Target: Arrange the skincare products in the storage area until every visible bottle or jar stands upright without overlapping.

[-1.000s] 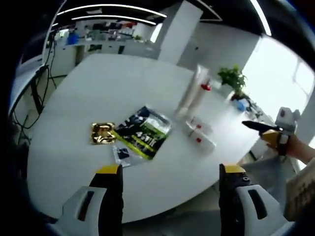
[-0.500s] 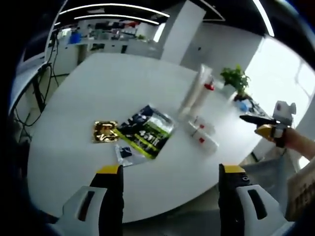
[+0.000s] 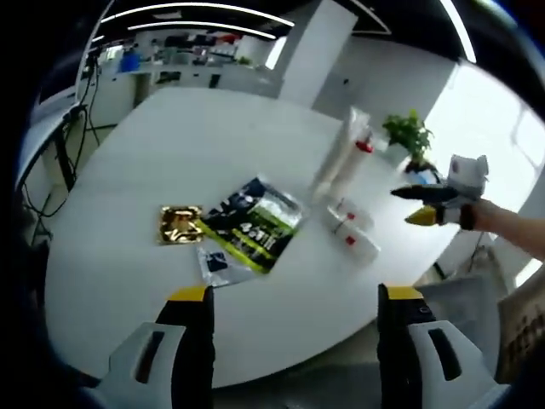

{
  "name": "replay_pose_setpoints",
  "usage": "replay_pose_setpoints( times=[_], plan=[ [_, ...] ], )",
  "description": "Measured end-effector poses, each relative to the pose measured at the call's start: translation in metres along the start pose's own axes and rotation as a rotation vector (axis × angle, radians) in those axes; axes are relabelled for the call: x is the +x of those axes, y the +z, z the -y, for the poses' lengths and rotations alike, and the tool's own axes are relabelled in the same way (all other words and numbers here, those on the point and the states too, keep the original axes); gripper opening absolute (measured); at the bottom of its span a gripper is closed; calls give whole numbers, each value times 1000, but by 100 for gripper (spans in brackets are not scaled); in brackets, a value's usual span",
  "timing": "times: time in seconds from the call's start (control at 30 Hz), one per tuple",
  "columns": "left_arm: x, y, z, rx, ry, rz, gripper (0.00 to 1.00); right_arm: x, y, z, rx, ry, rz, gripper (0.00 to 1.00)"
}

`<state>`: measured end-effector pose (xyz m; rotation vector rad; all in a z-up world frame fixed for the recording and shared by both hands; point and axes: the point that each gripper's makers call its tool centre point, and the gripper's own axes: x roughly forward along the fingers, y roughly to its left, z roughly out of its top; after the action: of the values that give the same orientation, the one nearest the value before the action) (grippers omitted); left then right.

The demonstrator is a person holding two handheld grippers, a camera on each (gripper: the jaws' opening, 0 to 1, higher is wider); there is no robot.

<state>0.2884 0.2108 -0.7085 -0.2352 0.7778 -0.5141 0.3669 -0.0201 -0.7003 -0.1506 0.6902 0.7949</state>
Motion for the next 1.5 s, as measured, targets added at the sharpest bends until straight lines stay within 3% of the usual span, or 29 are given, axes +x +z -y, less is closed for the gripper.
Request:
replay_pose_setpoints(
  times=[0.67,1.1,1.5],
  plan=[
    [8,-4,1,14,-9,-34,73,58,-18,18,-114,-8,-211,50],
    [10,-4,-4,-3,-3,-34,72,78,-24,23,-110,-35,-265,35],
    [12,0,-1,11,-13,-38,71,84,-34,23,-141,-37,-316,22]
  ],
)
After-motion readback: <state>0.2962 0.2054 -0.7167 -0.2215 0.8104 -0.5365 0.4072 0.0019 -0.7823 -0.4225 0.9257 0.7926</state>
